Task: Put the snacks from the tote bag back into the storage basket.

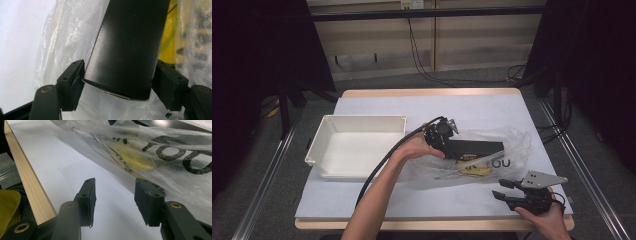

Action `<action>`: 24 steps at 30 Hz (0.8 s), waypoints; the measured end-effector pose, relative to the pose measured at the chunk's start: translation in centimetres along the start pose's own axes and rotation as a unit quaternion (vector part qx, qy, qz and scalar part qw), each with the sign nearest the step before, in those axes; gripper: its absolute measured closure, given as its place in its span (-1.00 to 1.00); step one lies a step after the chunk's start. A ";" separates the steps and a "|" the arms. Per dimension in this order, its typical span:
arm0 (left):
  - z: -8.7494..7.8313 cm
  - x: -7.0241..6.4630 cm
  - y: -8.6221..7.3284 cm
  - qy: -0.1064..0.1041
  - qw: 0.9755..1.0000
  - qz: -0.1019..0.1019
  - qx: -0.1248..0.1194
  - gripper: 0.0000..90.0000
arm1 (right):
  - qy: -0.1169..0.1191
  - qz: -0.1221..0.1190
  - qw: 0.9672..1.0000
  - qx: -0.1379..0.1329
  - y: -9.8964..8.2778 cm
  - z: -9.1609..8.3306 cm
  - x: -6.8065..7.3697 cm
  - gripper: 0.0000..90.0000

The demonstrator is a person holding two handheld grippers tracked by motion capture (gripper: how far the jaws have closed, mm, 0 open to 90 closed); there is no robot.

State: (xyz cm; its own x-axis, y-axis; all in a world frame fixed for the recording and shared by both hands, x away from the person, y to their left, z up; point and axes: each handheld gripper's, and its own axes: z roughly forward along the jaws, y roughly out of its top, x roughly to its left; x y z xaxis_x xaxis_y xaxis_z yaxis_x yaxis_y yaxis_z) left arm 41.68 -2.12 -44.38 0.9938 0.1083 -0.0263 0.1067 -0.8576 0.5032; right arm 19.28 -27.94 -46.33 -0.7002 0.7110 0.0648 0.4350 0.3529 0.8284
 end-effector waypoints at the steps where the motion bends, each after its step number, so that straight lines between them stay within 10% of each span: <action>1: 0.0 0.1 0.0 -0.001 1.000 0.003 0.004 -0.30 | 0.000 0.000 1.000 0.000 0.0 0.0 0.0 0.16; 16: -0.4 -0.5 0.0 0.000 0.999 0.047 0.012 -0.10 | 0.002 0.004 1.000 0.003 0.0 0.3 0.0 0.14; 24: -1.0 -0.4 0.1 -0.005 0.999 0.033 0.017 -0.07 | -0.003 0.006 1.000 -0.001 0.0 0.2 0.0 0.13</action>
State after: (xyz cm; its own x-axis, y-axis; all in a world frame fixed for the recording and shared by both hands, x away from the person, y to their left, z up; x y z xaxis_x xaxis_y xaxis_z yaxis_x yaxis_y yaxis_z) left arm 41.21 -1.77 -43.40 0.9990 0.0453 -0.0032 0.0414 -0.8793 0.4745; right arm 19.38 -27.84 -46.42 -0.6920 0.7183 0.0717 0.4427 0.3438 0.8282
